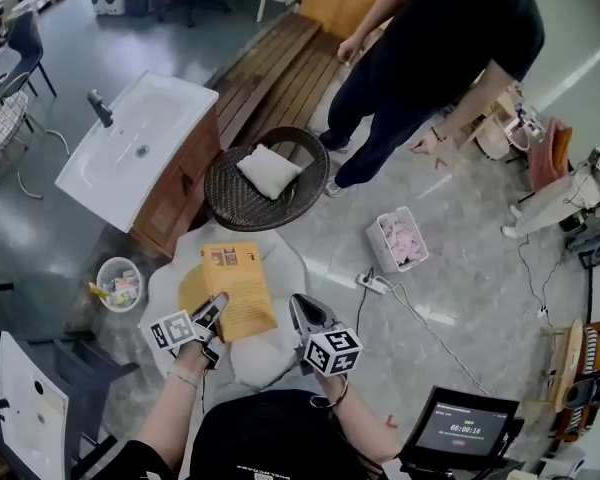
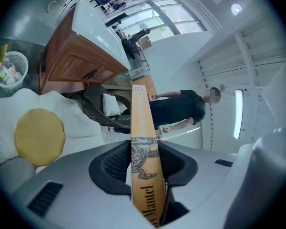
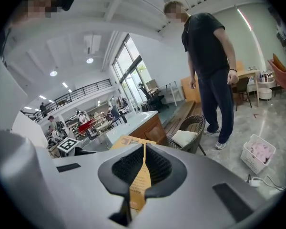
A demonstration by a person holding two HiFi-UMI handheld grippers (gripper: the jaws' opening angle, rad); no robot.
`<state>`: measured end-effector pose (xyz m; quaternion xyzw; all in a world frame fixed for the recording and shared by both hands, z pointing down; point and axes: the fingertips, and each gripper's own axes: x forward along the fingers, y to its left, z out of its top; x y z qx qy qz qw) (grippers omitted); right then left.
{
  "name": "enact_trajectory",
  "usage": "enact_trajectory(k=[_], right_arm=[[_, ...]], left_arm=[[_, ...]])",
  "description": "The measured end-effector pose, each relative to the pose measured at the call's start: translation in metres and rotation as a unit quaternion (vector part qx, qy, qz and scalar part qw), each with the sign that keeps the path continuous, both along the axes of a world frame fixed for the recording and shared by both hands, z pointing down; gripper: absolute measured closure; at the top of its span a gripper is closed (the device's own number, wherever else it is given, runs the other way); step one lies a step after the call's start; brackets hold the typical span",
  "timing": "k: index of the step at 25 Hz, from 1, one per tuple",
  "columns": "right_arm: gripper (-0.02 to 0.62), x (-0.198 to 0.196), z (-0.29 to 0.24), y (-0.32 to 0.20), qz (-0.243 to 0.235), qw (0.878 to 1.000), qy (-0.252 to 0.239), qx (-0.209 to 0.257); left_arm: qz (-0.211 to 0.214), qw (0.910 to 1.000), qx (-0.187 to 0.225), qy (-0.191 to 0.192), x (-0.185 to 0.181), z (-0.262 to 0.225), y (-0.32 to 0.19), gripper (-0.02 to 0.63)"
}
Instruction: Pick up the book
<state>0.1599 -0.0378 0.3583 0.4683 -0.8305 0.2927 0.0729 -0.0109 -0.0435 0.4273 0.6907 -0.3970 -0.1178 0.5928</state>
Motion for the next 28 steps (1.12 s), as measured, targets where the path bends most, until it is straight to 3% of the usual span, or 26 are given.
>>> enact_trajectory(k=[8,18,22,25,28], right_arm=[[0.566,0.008,-0.028,0.013,0.011,1.0,-0.011,0.021],[0.566,0.019,-0.054,0.012,0.02,0.998,-0.019,0.052],[0.566,0.022,-0.063,0.005,0.017,0.998,-0.013,0.065],[0.566,0.022,-0.067,0.005,0.013,0.997,-0.008,0.079],[0.566,0.028,-0.07,0.006,0.016,0.996,-0.006,0.087]], left_arm=[[0.03,0.998,0.055,0.012,0.022,-0.066,0.004,0.448],[0.036,0.9935,0.098,0.045,0.03,-0.122,0.014,0.448],[0.027,0.9863,0.1,0.128,0.044,-0.148,0.005,0.448],[0.041,0.99,0.119,0.063,0.036,-0.14,-0.002,0.448],[0.049,0.9873,0.129,0.079,0.046,-0.15,-0.002,0.448]])
